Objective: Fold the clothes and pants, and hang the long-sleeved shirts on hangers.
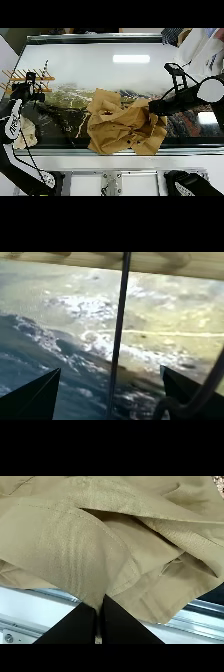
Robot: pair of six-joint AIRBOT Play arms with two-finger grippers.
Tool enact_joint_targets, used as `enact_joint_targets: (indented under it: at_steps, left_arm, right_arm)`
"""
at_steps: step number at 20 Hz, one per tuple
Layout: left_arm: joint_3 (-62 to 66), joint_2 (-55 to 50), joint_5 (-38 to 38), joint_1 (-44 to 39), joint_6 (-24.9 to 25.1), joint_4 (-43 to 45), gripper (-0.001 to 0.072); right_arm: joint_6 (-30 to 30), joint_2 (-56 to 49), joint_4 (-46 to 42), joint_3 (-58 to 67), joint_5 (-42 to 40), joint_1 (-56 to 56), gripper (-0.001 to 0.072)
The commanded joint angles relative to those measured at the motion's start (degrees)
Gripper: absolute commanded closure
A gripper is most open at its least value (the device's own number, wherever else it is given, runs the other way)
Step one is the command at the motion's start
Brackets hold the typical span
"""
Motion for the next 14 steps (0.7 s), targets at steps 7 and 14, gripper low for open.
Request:
enact_joint_targets:
  at_steps: [7, 14]
  left_arm:
    - [0.0, -0.1, -0.7, 0.0, 0.0, -0.4, 0.064]
    - [0.0, 0.9, -1.0, 0.0, 0.0, -0.4, 0.0695]
  right_arm:
    - [0.1, 0.0, 1.5, 0.0, 0.1, 0.1, 0.069]
    - [0.1, 0.0, 1.5, 0.0, 0.1, 0.1, 0.0691]
